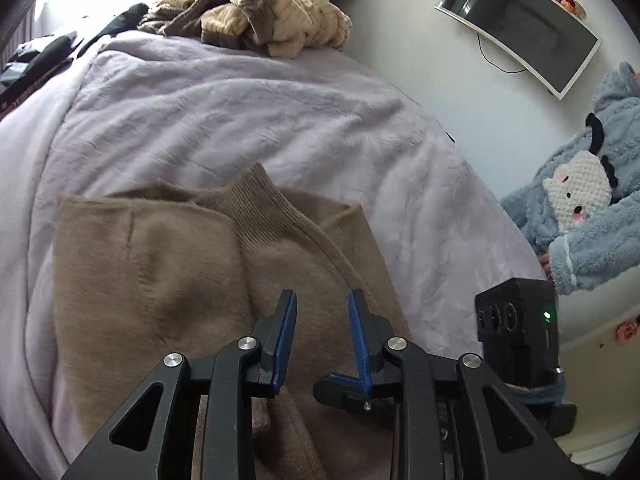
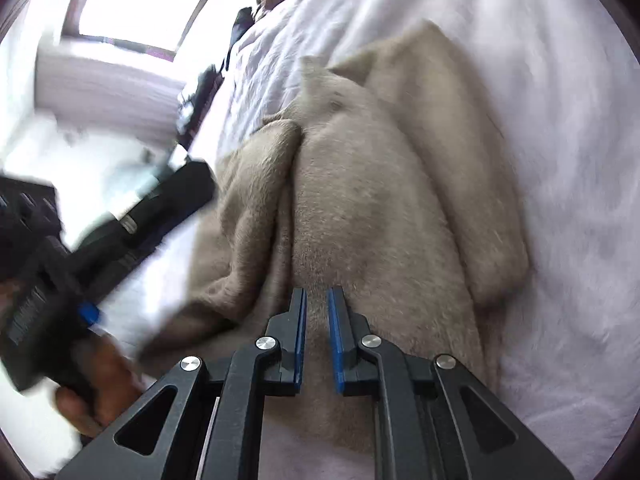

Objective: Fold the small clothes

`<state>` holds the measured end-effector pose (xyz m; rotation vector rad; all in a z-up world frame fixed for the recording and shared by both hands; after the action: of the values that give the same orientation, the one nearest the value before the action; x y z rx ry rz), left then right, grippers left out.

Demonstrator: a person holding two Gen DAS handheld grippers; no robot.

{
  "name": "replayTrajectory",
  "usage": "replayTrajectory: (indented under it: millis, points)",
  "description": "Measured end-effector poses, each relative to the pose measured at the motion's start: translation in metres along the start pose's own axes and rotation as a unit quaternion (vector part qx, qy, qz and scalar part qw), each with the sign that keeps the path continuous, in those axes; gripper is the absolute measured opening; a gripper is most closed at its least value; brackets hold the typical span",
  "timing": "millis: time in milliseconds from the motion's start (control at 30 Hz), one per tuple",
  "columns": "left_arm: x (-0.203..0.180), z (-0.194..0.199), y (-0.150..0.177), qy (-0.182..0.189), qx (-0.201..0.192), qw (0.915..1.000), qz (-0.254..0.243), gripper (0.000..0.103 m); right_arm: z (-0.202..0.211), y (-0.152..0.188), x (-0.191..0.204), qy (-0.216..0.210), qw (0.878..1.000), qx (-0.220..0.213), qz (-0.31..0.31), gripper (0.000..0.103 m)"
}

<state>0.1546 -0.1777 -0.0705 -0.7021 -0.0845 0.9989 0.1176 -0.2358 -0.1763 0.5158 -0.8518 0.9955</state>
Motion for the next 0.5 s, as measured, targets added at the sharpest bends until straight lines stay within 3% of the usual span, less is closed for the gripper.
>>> replayTrajectory:
  millis: [67, 100, 133, 167, 233, 367, 500]
  points:
    - [0.001, 0.015, 0.003, -0.006, -0.016, 0.9998, -0.006, 0.032, 0.002, -0.001, -0.001, -0.022, 1.0, 0.003, -0.009, 0.017]
    - [0.004, 0.024, 0.004, -0.017, -0.022, 0.9996, -0.008, 0.039, 0.005, -0.003, 0.0, -0.029, 1.0, 0.006, -0.009, 0.02]
    - [0.011, 0.034, 0.006, -0.034, -0.03, 0.9989, -0.006, 0.074, 0.011, -0.006, -0.002, -0.042, 0.999, 0.015, -0.008, 0.032]
    - [0.022, 0.05, 0.007, -0.061, -0.048, 0.9969, 0.001, 0.101, 0.011, -0.008, 0.003, -0.053, 0.998, 0.02, -0.008, 0.048]
    - [0.043, 0.08, 0.014, -0.098, -0.09, 0.9911, 0.013, 0.102, 0.014, -0.013, 0.016, -0.078, 0.996, 0.031, -0.001, 0.063]
    - [0.09, 0.107, 0.041, -0.137, -0.087, 0.9853, 0.053, 0.102, -0.01, -0.018, 0.039, -0.037, 0.998, 0.043, 0.025, 0.063]
    - [0.142, 0.107, 0.081, -0.174, -0.068, 0.9763, 0.11, 0.102, -0.033, -0.03, 0.053, 0.0, 0.997, 0.065, 0.041, 0.063]
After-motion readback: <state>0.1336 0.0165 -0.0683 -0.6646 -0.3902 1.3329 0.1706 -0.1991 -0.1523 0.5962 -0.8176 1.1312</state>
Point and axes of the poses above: each gripper's, at about its wrist camera, not at the fingertips, and z roughly against the way its jaws point, x to its left, y to its underside, the point moved 6 cm from there along -z, roughly the way its jaws point, and after that the axes turned 13 degrees about -z, right-handed, at the moved point
